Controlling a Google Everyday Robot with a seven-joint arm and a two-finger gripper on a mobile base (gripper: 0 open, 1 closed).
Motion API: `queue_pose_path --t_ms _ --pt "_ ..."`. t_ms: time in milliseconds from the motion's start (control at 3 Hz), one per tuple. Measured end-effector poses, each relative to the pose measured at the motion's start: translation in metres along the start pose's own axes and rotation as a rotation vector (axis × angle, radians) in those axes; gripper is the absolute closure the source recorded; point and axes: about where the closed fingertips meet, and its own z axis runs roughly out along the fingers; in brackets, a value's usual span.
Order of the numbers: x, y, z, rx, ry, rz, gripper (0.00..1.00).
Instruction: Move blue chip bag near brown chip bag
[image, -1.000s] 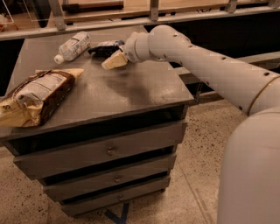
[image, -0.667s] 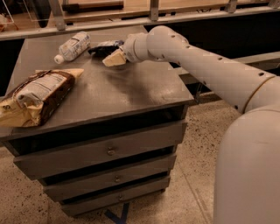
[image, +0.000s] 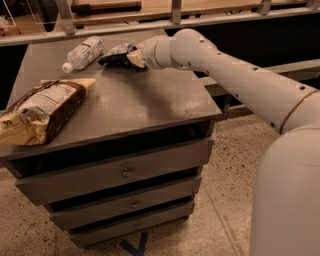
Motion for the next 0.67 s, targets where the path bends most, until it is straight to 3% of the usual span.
queue_pose_path --t_ms 333,667 --pt "-0.012 -0.004 -0.015 -0.007 -0.033 0.002 0.88" --pt "-0.028 -0.007 -0.042 -0.029 -0.056 0.033 1.00"
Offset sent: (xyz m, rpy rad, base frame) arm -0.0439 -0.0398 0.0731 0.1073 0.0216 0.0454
